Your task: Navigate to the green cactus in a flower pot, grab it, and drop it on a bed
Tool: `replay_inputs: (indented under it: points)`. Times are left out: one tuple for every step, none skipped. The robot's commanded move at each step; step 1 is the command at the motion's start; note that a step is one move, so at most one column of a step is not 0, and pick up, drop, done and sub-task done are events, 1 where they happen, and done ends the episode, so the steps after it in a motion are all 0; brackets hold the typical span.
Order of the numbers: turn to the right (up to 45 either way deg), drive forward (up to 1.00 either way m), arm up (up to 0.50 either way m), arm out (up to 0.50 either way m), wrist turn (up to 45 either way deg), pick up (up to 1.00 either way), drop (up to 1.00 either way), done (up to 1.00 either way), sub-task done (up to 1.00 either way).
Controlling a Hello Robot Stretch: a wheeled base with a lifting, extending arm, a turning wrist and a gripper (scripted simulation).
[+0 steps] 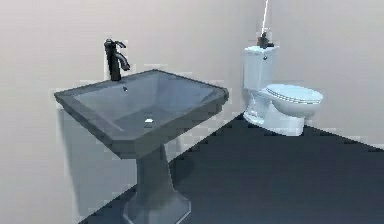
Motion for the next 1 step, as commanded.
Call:
replay_inputs:
  points:
    - [45.0, 0.00, 0.00, 0.00, 0.0, 0.00, 0.00, 0.00, 0.00]
